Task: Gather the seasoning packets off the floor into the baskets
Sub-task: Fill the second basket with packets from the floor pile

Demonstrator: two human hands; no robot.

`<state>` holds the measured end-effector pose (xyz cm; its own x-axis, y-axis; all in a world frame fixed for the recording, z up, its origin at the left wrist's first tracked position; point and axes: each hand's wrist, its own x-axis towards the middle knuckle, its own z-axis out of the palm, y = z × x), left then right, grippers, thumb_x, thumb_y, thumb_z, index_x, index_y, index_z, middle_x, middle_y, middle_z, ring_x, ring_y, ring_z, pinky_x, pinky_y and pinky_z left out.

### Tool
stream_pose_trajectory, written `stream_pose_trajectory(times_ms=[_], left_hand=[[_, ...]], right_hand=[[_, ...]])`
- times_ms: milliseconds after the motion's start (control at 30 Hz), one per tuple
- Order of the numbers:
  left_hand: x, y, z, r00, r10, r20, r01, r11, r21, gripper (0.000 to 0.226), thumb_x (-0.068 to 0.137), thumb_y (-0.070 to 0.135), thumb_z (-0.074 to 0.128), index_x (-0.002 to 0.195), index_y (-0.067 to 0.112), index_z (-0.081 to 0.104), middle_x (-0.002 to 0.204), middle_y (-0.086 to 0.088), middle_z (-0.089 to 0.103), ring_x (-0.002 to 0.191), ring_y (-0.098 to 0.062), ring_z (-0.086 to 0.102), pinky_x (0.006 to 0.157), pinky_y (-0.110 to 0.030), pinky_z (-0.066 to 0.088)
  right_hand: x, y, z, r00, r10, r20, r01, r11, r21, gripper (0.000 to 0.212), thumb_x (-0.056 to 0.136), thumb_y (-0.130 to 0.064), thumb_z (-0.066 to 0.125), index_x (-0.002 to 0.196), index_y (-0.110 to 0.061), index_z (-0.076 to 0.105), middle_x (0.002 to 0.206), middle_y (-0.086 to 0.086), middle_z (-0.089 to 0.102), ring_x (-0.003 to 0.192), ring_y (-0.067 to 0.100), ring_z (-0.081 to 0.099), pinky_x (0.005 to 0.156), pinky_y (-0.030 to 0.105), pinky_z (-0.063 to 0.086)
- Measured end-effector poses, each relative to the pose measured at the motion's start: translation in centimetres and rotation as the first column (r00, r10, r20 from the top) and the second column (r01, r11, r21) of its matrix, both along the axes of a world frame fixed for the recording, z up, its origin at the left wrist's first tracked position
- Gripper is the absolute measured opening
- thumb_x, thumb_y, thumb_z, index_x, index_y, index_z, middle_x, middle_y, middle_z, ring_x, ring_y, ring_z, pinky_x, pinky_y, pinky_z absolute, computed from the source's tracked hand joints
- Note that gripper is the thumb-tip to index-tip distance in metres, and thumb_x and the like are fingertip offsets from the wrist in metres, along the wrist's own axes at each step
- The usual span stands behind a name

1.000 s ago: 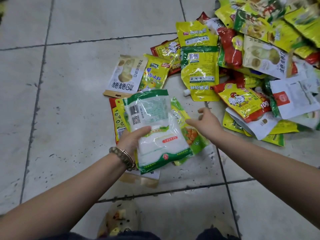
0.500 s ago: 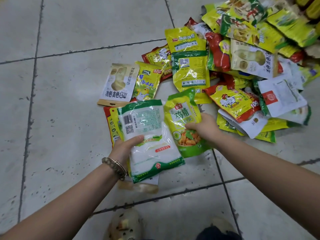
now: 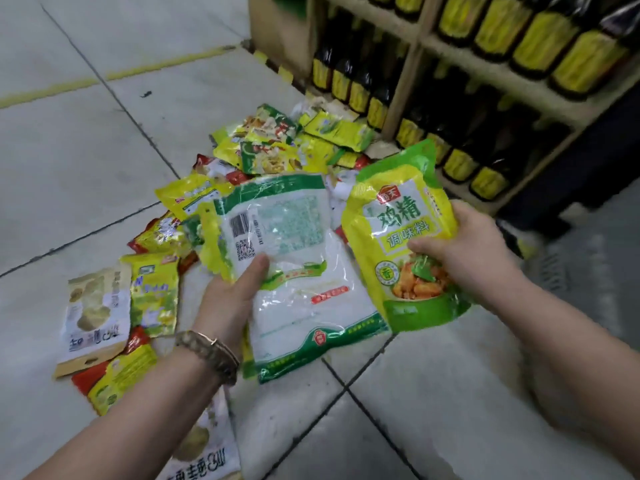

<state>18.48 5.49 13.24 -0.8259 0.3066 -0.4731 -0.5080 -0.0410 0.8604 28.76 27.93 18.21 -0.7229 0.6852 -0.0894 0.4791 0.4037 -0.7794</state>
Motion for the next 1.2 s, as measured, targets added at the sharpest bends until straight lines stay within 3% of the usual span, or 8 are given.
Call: stream_pose_trajectory(times_ms=[67, 267, 433, 567, 700, 800, 933, 1200], left_hand=[[0.8, 2.9, 3.1, 0.994, -0.079, -0.069, 0.081, 0.997, 0.02, 0.024, 0.078, 0.035, 0.066, 0.096, 0.02, 0.061, 0.095, 0.002, 0.068, 0.075, -0.008, 0.063, 0.07, -0.012, 0.052], [5.5, 12.5, 10.4, 0.903, -0.428, 0.024, 0.41, 0.879, 0.243, 0.053, 0.062, 0.044, 0.075, 0.109, 0.021, 0.068, 0.108, -0.002, 0.071, 0.102, -0.028, 0.065, 0.097, -0.05, 0.044], [12.0, 21.8, 16.6, 0.773, -0.631, 0.071, 0.566, 0.735, 0.373, 0.026, 0.09, 0.021, 0.05, 0.08, 0.013, 0.073, 0.073, -0.01, 0.073, 0.055, -0.025, 0.069, 0.041, -0.036, 0.054], [16.4, 30.5, 19.6, 0.742, -0.67, 0.007, 0.608, 0.678, 0.413, 0.021, 0.09, 0.012, 0.047, 0.088, 0.011, 0.067, 0.072, -0.01, 0.073, 0.056, -0.026, 0.069, 0.046, -0.042, 0.056], [19.7, 41.0, 19.2, 0.733, -0.674, -0.09, 0.677, 0.71, 0.194, 0.034, 0.073, 0.014, 0.069, 0.104, 0.003, 0.066, 0.107, -0.019, 0.068, 0.093, -0.031, 0.066, 0.083, -0.042, 0.054], [23.0, 48.2, 16.9, 0.676, -0.69, -0.259, 0.673, 0.721, -0.163, 0.041, 0.085, 0.013, 0.064, 0.122, -0.004, 0.055, 0.129, -0.02, 0.055, 0.118, -0.031, 0.053, 0.066, -0.019, 0.041], [26.6, 54.8, 10.4, 0.662, -0.699, -0.271, 0.582, 0.707, -0.401, 0.034, 0.096, 0.016, 0.048, 0.127, 0.003, 0.05, 0.137, -0.013, 0.049, 0.127, -0.024, 0.045, 0.076, -0.018, 0.039], [27.0, 56.6, -1.2, 0.813, -0.581, -0.043, 0.545, 0.785, -0.295, 0.043, 0.075, -0.01, 0.07, 0.115, -0.004, 0.056, 0.116, -0.014, 0.062, 0.103, -0.027, 0.06, 0.081, -0.031, 0.045]], right_hand=[[2.4, 1.9, 3.8, 0.991, -0.121, -0.062, 0.124, 0.991, 0.05, 0.035, 0.072, -0.009, 0.078, 0.098, -0.021, 0.059, 0.084, -0.006, 0.064, 0.073, 0.01, 0.06, 0.07, 0.022, 0.049], [12.5, 7.5, 12.7, 0.912, -0.381, -0.15, 0.397, 0.913, 0.092, 0.031, 0.075, -0.009, 0.077, 0.099, -0.016, 0.058, 0.08, -0.012, 0.064, 0.063, -0.004, 0.056, 0.053, 0.006, 0.044], [22.1, 14.3, 19.0, 0.841, -0.498, -0.213, 0.534, 0.829, 0.169, 0.034, 0.078, -0.008, 0.074, 0.105, -0.02, 0.055, 0.076, -0.017, 0.055, 0.045, -0.015, 0.051, 0.042, 0.003, 0.038], [27.6, 22.6, 20.8, 0.805, -0.567, -0.173, 0.591, 0.744, 0.314, 0.036, 0.077, -0.011, 0.076, 0.106, -0.018, 0.056, 0.078, -0.009, 0.055, 0.06, -0.004, 0.049, 0.046, 0.004, 0.036], [30.5, 31.8, 15.9, 0.744, -0.667, -0.028, 0.62, 0.675, 0.4, 0.049, 0.074, -0.016, 0.076, 0.118, -0.013, 0.055, 0.108, 0.013, 0.065, 0.1, 0.029, 0.061, 0.08, 0.03, 0.047], [31.4, 35.7, 11.0, 0.683, -0.717, 0.139, 0.615, 0.667, 0.421, 0.054, 0.081, -0.02, 0.069, 0.13, -0.017, 0.045, 0.118, 0.017, 0.062, 0.109, 0.035, 0.058, 0.084, 0.039, 0.047], [31.5, 38.4, 6.2, 0.677, -0.689, 0.259, 0.536, 0.702, 0.469, 0.044, 0.088, -0.019, 0.057, 0.129, -0.016, 0.039, 0.116, 0.021, 0.062, 0.105, 0.037, 0.061, 0.081, 0.042, 0.05], [31.9, 41.6, 0.2, 0.713, -0.646, 0.272, 0.462, 0.725, 0.511, 0.071, 0.088, -0.006, 0.042, 0.146, -0.041, 0.018, 0.108, 0.015, 0.067, 0.095, 0.034, 0.064, 0.074, 0.038, 0.048]])
